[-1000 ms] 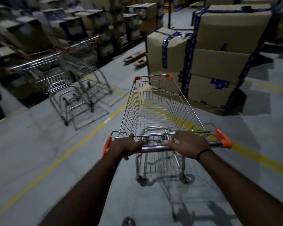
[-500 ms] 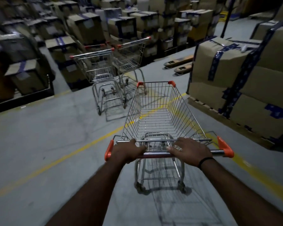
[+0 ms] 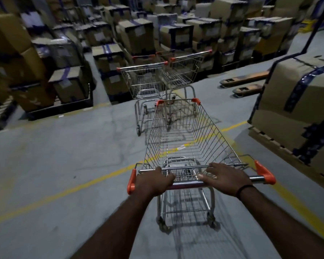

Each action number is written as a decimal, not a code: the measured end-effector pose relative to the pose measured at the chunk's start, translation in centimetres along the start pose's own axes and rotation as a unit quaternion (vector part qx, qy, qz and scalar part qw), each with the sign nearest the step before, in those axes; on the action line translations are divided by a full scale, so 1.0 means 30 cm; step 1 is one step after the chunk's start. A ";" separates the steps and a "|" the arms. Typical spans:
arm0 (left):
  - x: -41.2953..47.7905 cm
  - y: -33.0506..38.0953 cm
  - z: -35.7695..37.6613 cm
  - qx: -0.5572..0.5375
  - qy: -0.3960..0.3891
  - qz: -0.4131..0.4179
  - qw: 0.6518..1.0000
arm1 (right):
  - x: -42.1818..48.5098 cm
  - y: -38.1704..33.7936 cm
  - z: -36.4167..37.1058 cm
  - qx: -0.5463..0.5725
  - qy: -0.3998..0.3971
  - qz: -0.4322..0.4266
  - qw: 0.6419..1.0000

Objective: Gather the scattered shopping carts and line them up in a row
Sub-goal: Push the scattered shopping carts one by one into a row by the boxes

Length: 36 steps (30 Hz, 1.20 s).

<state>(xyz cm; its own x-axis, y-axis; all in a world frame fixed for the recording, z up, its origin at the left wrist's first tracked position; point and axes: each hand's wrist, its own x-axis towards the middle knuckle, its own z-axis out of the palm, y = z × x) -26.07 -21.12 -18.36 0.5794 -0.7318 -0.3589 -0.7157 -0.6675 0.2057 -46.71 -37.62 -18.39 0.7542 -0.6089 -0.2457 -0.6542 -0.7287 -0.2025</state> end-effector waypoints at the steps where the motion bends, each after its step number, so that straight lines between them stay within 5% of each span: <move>1: 0.022 -0.016 -0.022 0.001 0.001 -0.003 1.000 | 0.040 -0.018 -0.012 -0.003 -0.002 -0.005 1.000; 36: 0.938 -0.308 -0.405 -0.069 0.108 -0.269 0.954 | 1.555 -0.286 -0.299 -0.073 -0.002 -0.270 0.960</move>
<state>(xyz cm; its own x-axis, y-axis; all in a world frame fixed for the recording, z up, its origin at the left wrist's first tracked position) 1.60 -37.23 -19.29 0.9263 -0.2786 -0.2538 -0.2417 -0.9558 0.1674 -5.42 -62.59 -19.62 0.9808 -0.1288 -0.1468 -0.1528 -0.9742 -0.1660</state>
